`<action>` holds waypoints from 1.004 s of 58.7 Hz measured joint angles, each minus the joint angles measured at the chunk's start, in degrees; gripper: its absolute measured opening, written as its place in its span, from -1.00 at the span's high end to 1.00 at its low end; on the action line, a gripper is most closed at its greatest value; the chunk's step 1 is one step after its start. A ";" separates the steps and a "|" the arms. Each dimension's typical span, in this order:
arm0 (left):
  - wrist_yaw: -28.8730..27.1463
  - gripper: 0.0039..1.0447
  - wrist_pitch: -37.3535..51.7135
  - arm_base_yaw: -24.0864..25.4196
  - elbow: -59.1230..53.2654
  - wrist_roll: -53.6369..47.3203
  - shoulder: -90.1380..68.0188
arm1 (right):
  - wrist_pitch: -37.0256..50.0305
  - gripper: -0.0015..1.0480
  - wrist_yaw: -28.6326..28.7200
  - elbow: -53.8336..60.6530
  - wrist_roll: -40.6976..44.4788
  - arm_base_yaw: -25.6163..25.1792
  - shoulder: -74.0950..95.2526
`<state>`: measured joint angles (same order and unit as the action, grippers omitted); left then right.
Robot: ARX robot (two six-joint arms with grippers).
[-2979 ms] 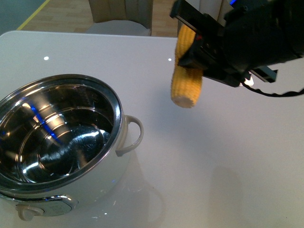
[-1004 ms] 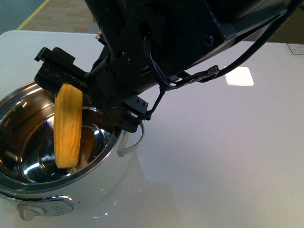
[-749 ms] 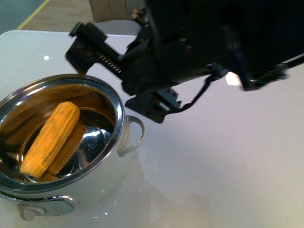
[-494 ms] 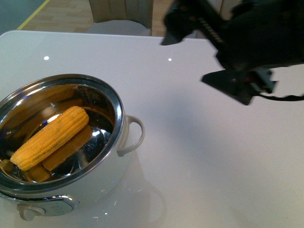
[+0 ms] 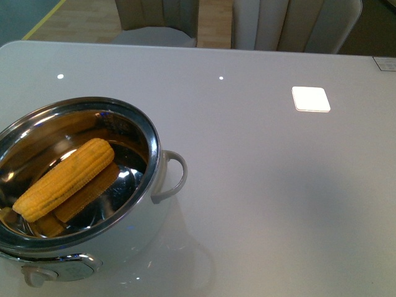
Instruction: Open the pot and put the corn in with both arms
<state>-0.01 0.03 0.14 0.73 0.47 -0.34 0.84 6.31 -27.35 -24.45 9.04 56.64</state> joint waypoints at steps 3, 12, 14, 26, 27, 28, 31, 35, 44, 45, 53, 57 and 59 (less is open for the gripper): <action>0.02 -0.87 0.00 0.00 0.00 0.00 0.00 | 5.33 -0.76 -3.80 1.75 3.19 0.66 -0.02; -0.04 -0.87 0.00 0.00 0.00 0.00 0.00 | 35.34 -0.30 -14.93 13.92 17.11 0.07 -1.33; -0.02 -0.87 0.00 0.00 0.00 0.00 0.00 | 37.97 -0.20 -14.75 15.06 18.95 -0.22 -2.40; 0.00 -0.87 0.00 0.00 0.00 0.00 0.00 | 37.97 0.47 -12.50 19.50 23.02 -2.73 -9.33; 0.00 -0.87 0.00 0.00 0.00 0.00 0.00 | 37.64 0.53 -12.26 19.91 23.08 -2.93 -9.90; 0.00 -0.87 0.00 0.00 0.00 0.00 0.00 | 37.46 0.57 -12.20 20.13 23.15 -3.06 -10.21; 0.00 -0.87 0.00 0.00 0.00 0.00 0.00 | 36.46 0.77 -11.34 21.14 23.43 -3.63 -12.24; 0.00 -0.87 0.00 0.00 0.00 0.00 0.00 | 34.84 0.96 -7.23 22.18 24.00 -6.58 -15.15; 0.00 -0.87 0.00 0.00 0.00 0.00 0.00 | 31.04 0.96 -6.45 24.04 24.09 -8.79 -20.90; 0.00 -0.87 0.00 0.00 0.00 0.00 0.00 | 30.82 0.96 -6.45 24.13 24.09 -8.81 -21.22; -0.02 -0.87 0.00 0.00 0.00 0.00 0.00 | 30.18 0.96 -6.43 26.36 24.09 -8.83 -24.85; 0.00 -0.87 -0.02 0.00 0.00 0.00 0.00 | 28.13 0.96 -6.32 26.38 24.11 -8.85 -27.06; -0.02 -0.87 -0.02 0.00 0.00 0.00 0.00 | 26.64 0.96 -6.36 26.38 24.11 -8.85 -28.79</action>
<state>-0.03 0.01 0.14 0.73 0.47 -0.34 27.49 -0.05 -0.97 -0.34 0.19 27.86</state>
